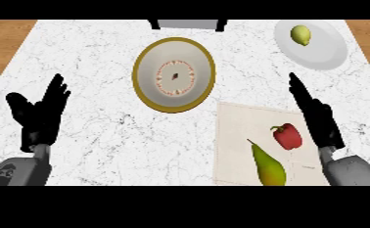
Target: Pick the bell pepper from the placemat and place it in the bowl
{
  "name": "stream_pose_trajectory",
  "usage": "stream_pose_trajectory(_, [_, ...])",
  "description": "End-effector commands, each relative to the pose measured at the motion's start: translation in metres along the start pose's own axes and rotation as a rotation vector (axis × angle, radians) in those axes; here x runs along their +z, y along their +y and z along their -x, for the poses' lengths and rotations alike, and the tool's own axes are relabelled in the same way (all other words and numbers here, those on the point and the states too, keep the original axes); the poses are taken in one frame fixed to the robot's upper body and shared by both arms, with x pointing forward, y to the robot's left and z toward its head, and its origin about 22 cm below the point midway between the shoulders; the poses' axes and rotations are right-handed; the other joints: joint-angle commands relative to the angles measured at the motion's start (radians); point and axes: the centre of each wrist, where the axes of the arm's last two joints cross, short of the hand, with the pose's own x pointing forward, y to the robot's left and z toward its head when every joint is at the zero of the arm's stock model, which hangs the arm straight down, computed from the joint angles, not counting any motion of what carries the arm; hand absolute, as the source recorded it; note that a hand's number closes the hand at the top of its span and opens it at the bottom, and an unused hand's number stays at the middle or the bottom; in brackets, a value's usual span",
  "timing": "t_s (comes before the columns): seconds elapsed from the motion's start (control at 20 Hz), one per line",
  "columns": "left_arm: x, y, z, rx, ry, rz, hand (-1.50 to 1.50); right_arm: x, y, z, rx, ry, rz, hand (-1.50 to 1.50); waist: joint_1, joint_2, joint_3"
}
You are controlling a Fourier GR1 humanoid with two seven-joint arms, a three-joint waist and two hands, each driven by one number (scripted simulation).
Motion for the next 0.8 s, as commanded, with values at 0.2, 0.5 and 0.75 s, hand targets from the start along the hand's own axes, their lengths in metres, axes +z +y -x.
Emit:
stream_pose_trajectory(0.2, [-0.013,-0.014,-0.069,-0.002,-0.334,0.073,0.0,0.024,0.107,-0.092,-0.309,-0.535,-0.845,-1.5,0.039,-0.033,0.015])
stream_pose_trajectory(0.5, [-0.008,0.019,-0.072,0.048,-0.426,0.042,0.0,0.059,0.039,-0.078,-0.23,-0.975,-0.652,-1.5,-0.078,-0.028,0.01])
stream_pose_trajectory(0.75, [0.001,0.025,-0.067,0.031,-0.437,0.059,0.0,0.089,-0.01,-0.044,-0.107,-1.093,-0.735,-1.5,-0.067,-0.02,0.008])
